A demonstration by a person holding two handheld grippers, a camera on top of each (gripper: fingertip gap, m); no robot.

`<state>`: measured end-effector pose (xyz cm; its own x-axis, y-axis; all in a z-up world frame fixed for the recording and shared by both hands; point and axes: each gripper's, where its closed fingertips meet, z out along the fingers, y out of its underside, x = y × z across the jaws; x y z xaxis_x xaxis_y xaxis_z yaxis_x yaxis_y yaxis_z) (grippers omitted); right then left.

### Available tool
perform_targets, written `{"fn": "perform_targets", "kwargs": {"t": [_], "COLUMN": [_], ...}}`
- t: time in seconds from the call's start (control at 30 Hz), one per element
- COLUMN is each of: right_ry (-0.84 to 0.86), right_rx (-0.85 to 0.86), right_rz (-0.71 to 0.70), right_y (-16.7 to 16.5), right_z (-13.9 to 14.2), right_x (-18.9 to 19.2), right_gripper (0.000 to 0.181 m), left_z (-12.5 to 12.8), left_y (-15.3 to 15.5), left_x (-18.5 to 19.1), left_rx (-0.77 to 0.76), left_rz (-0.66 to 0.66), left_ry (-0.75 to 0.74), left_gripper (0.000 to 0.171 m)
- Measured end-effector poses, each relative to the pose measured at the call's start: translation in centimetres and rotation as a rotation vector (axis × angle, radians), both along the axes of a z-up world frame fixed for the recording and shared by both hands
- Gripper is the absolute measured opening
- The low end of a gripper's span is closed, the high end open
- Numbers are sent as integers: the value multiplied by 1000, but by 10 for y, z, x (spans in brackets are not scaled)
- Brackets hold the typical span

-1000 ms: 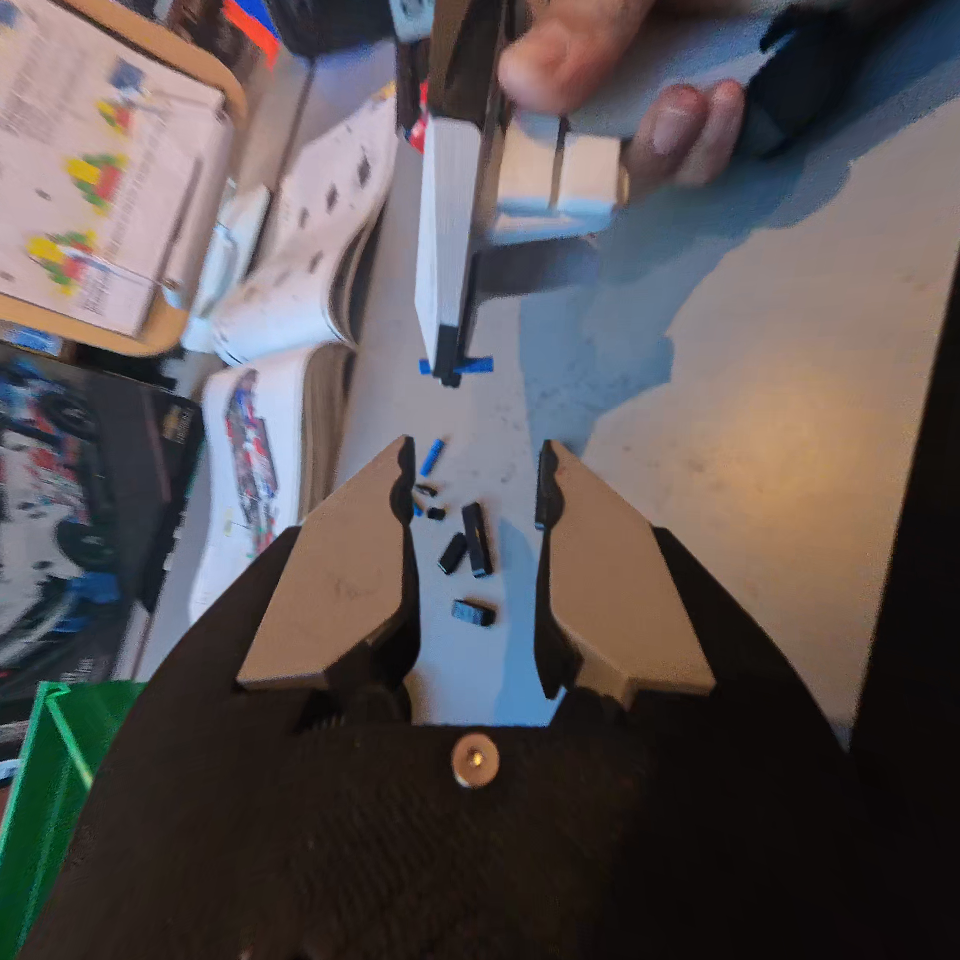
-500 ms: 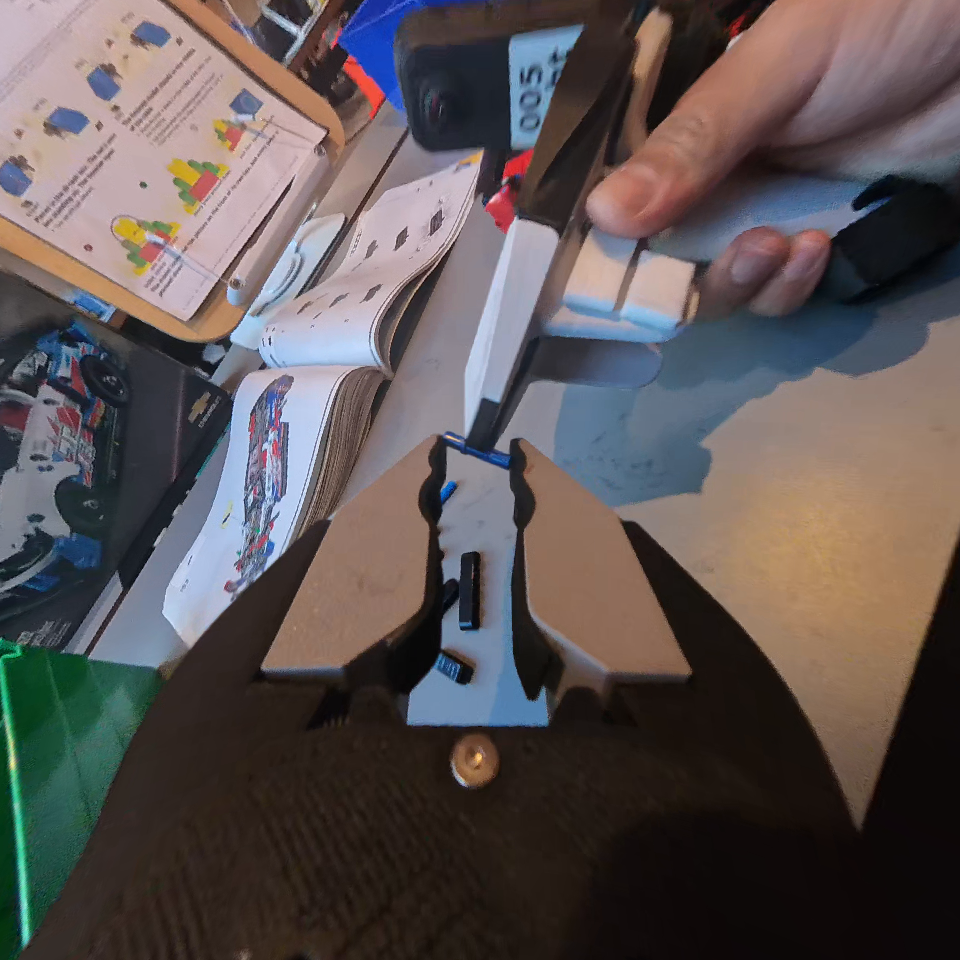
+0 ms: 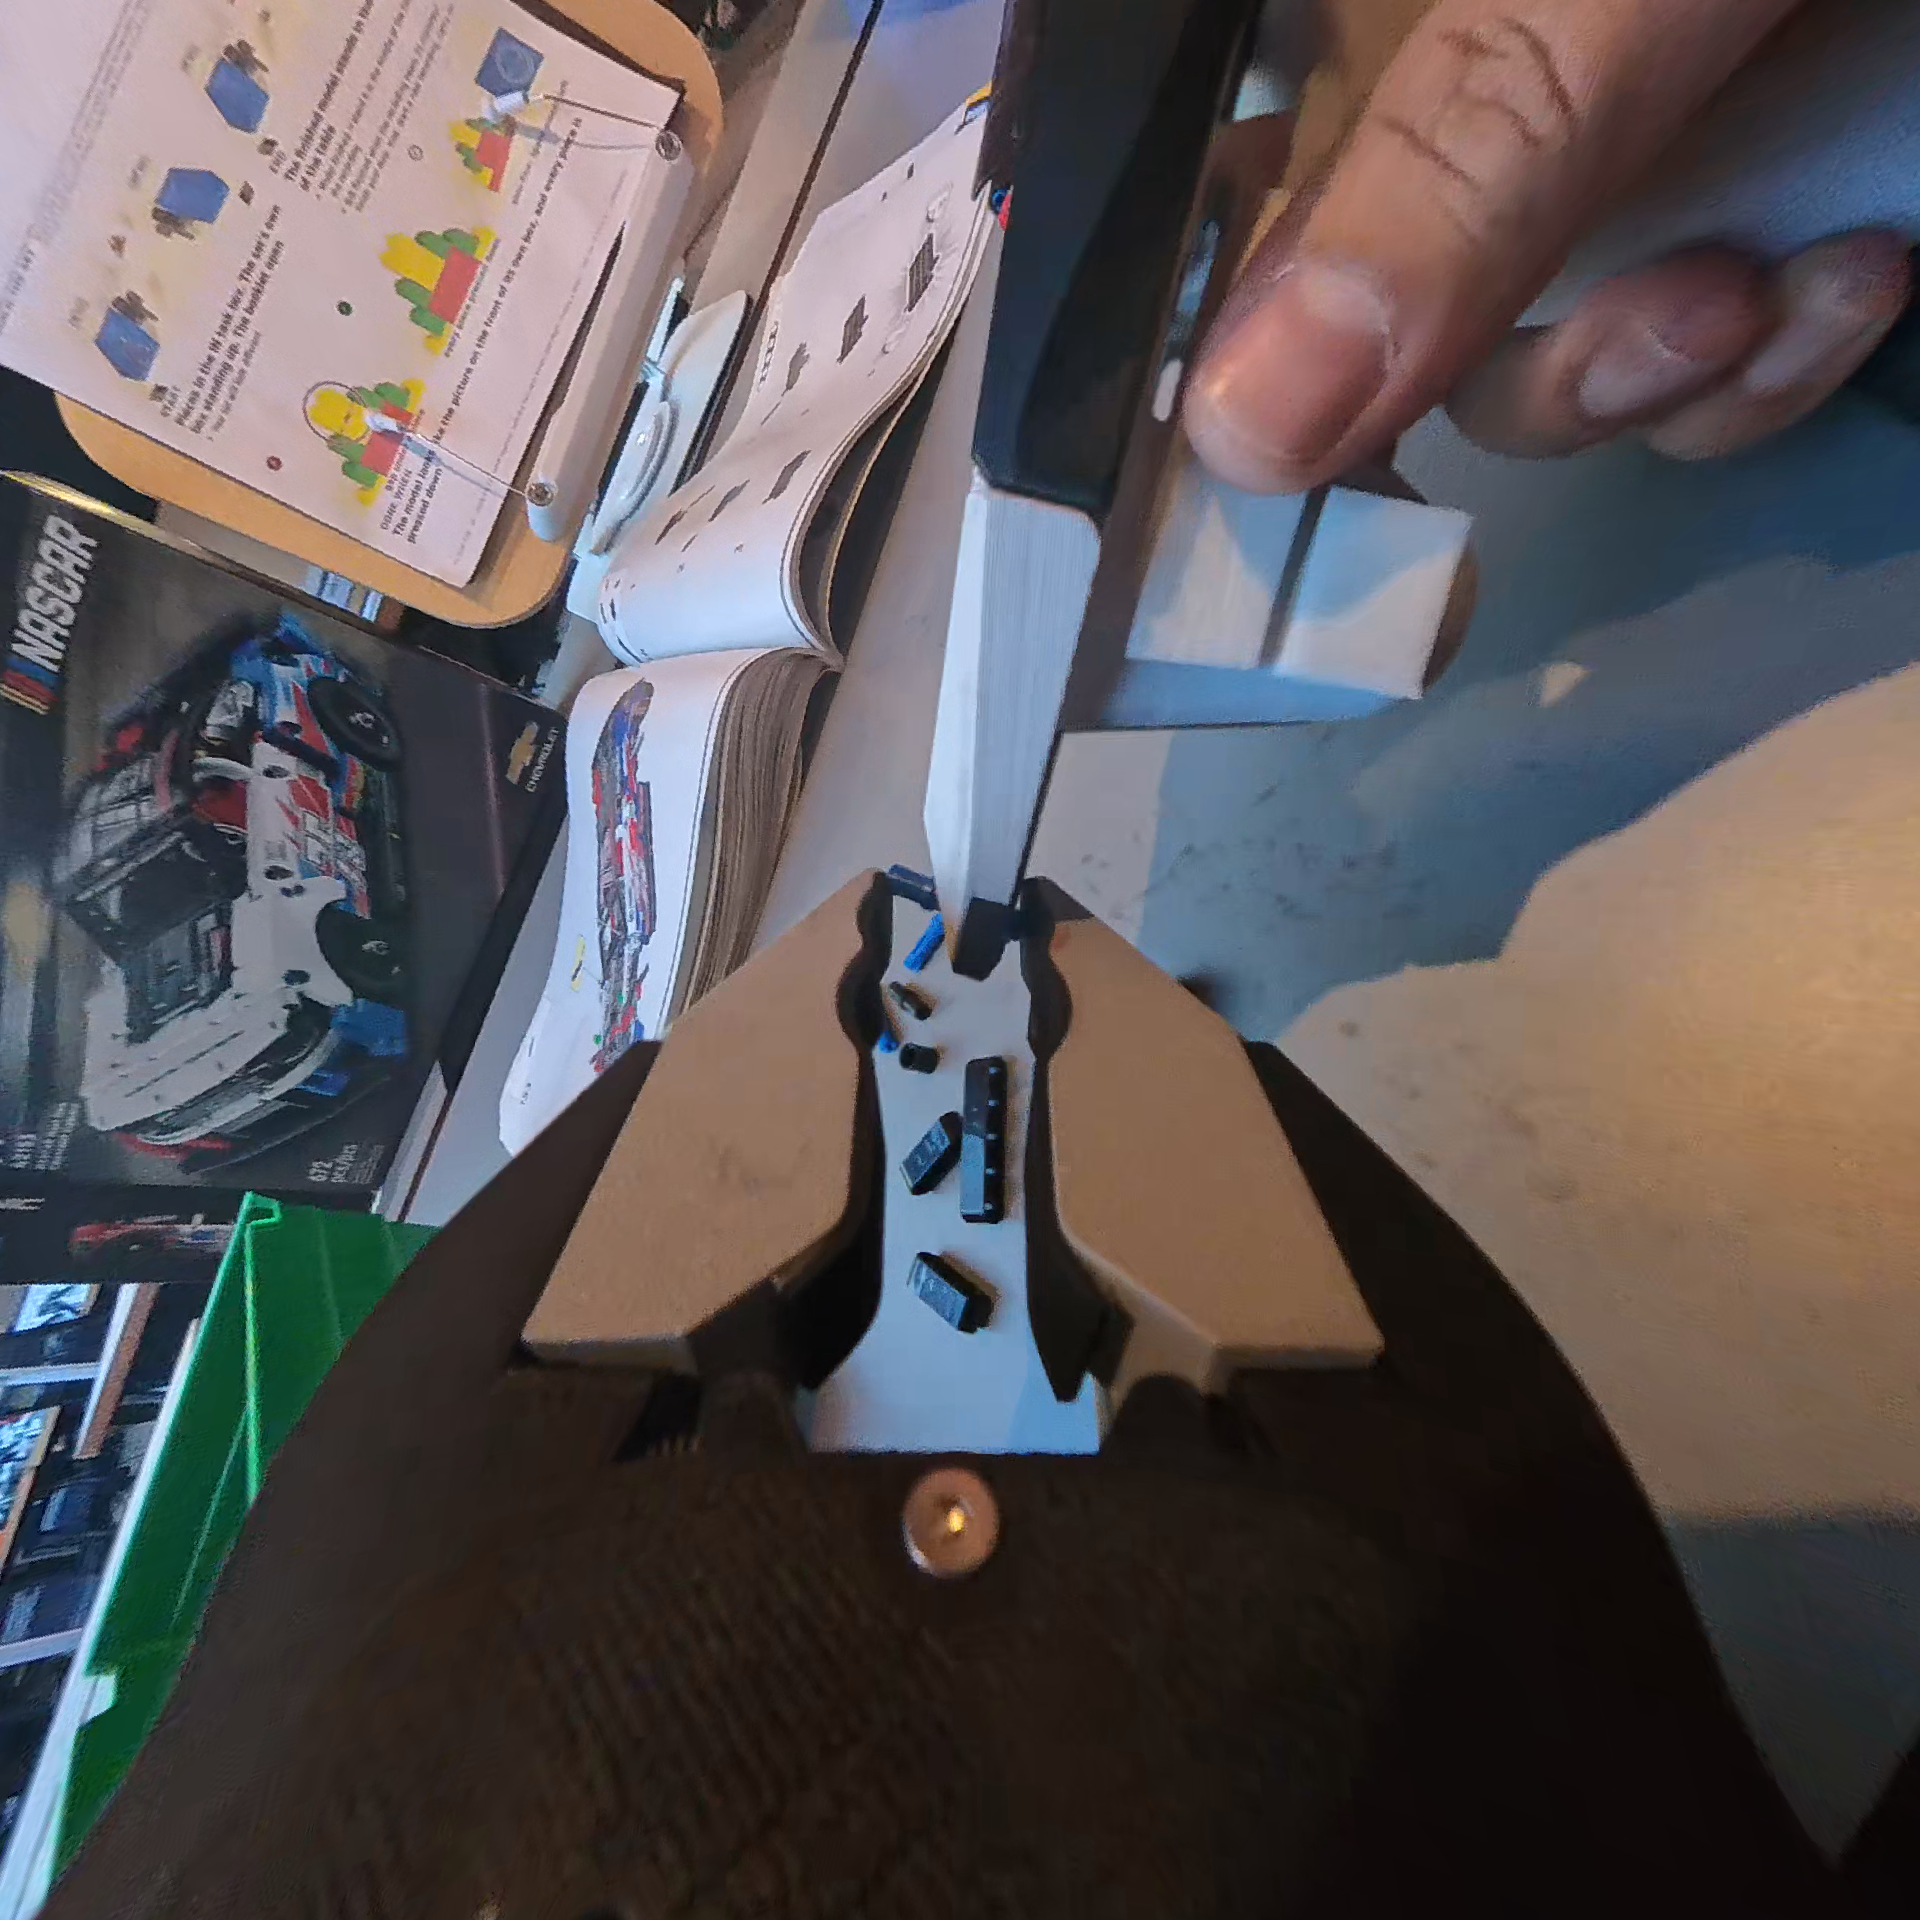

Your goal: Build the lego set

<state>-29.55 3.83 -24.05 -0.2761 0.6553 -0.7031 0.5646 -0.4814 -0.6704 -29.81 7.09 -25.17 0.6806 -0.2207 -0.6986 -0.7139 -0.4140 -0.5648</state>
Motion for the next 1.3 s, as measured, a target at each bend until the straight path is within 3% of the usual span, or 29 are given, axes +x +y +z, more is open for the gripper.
{"fn": "perform_targets", "kwargs": {"t": [0.13,0.27,0.37,0.43,0.57,0.7,0.93,1.13,1.3], "right_ry": [-32,-191,-314,-361,-391,-369,-279,-266,-230], "right_rx": [48,132,291,398,570,654,737,801,800], "right_rz": [-7,124,175,186,199,208,198,248,248], "right_y": [7,0,-1,2,6,7,11,8,7], "right_z": [-3,-24,-46,-53,-60,-60,-46,-56,-61], "right_x": [5,27,38,41,44,45,50,52,50], "right_gripper": [4,4,4,4,4,9,13,16,3], "left_z": [-10,-40,-48,-48,-49,-45,-41,-49,-49], "left_y": [-8,-35,-55,-61,-62,-75,-60,-36,-35], "left_x": [4,-1,3,3,9,41,8,9,14], "left_rx": [-81,-357,-530,-562,-547,-627,-557,-579,-613], "left_rz": [-27,-47,-103,-117,-130,-242,-152,-221,-298], "left_ry": [-139,-384,-575,-617,-606,-699,-562,-543,-548], "left_gripper": [34,45,38,39,40,36,42,58,44]}}
